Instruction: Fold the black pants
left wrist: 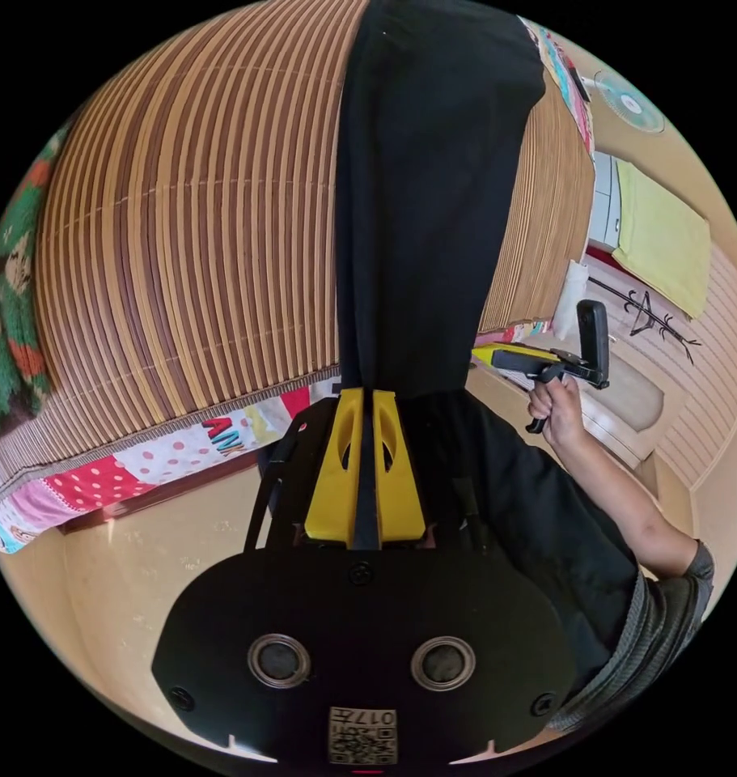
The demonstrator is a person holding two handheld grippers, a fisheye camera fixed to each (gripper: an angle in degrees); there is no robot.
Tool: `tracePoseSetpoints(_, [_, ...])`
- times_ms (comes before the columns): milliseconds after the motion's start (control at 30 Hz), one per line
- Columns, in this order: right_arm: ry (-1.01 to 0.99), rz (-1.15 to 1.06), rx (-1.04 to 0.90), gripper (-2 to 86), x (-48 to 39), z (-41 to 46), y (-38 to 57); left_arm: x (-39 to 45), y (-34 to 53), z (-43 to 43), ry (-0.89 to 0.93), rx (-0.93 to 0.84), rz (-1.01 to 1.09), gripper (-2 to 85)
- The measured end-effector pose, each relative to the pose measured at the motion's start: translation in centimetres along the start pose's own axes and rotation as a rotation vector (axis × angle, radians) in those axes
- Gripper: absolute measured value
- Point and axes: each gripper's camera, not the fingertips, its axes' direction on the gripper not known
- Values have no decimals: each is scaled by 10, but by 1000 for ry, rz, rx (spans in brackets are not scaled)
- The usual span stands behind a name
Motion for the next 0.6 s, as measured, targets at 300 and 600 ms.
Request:
tracePoseSetpoints(300, [63,-37,41,85,-22,-20,-19,2,1,2,-74,11,-77,2])
tracePoseSetpoints(600, [-52,-25,-19,39,-18,-6,-15,3,-2,-6,-38,-32,-27,-1])
